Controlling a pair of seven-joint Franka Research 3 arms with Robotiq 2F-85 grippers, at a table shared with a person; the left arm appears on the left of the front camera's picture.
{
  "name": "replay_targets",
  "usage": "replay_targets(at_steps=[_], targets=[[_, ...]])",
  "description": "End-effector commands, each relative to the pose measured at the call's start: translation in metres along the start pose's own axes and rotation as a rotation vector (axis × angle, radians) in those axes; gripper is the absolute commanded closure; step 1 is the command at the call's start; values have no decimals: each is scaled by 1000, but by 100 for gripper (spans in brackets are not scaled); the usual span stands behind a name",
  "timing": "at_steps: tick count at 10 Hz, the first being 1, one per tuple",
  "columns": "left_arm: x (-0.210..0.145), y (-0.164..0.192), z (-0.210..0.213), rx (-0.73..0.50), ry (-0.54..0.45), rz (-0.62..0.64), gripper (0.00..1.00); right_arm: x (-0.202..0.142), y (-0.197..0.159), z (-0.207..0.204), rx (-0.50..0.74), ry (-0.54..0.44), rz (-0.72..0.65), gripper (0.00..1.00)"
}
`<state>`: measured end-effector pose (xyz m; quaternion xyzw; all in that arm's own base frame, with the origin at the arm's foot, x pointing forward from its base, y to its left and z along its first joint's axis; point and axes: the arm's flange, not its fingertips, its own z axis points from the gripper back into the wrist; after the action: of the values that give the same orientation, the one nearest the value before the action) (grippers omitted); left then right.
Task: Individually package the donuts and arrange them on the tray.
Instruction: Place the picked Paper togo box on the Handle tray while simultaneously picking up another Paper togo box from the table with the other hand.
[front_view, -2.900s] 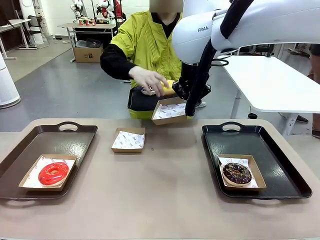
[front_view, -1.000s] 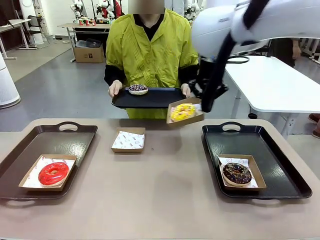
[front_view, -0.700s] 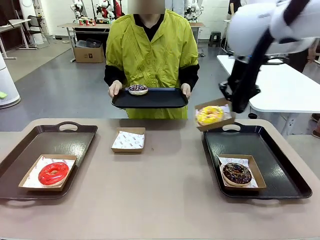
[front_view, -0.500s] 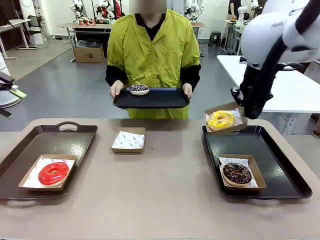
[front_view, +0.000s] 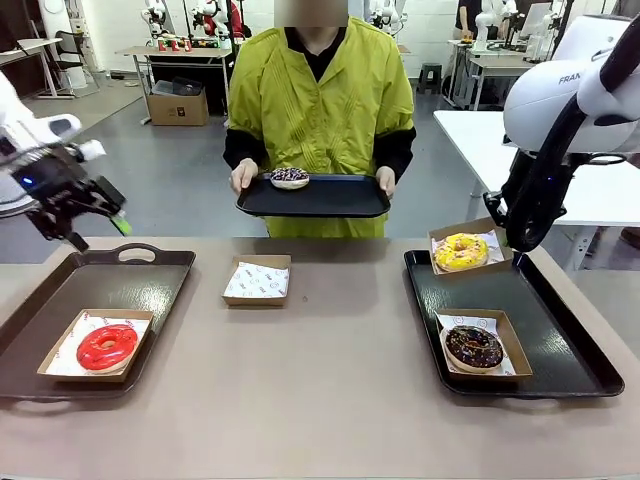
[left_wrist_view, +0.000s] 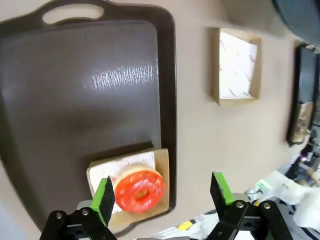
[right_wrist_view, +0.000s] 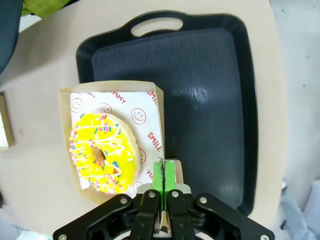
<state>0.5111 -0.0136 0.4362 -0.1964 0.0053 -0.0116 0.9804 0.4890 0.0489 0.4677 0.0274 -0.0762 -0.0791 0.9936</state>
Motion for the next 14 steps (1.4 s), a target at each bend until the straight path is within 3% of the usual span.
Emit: replay_targets(at_steps=[1,4,14], targets=[[14,-13,-32,96,18,-7,0,4,-7,-13,52,-4,-12,99],[35,-49,-82,185,-30,-40,0,0,0,0,0,0,0,99],[31,-51,-90,146,-24,-66,0,1,1,-2,9,1,-5,99]])
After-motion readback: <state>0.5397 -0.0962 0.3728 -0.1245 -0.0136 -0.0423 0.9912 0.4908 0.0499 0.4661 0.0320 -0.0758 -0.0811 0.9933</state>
